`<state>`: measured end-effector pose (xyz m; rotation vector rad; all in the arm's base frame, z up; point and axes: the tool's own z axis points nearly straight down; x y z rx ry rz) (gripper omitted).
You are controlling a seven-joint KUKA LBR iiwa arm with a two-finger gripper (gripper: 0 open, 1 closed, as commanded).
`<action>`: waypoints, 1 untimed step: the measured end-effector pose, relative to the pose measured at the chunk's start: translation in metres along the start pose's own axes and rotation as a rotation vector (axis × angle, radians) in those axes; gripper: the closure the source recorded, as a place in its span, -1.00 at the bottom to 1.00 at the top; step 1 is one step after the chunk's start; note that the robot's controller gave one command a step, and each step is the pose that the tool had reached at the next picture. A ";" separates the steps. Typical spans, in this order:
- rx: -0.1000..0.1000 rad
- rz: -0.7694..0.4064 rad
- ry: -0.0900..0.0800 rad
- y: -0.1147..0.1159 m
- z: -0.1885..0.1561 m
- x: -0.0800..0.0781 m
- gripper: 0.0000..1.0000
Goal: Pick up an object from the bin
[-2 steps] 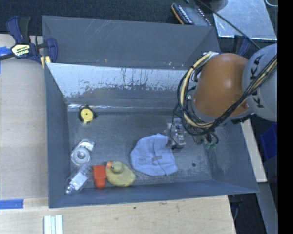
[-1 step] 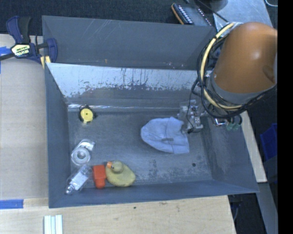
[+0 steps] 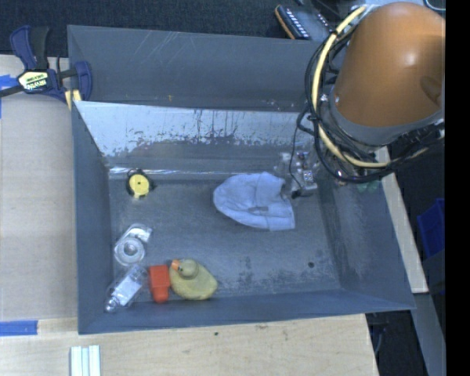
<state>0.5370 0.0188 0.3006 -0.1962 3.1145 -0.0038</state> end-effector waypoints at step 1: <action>0.003 -0.124 0.000 0.002 0.055 -0.021 1.00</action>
Offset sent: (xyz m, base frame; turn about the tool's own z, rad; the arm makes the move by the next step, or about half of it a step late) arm 0.0130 0.0307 -0.0811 -0.0641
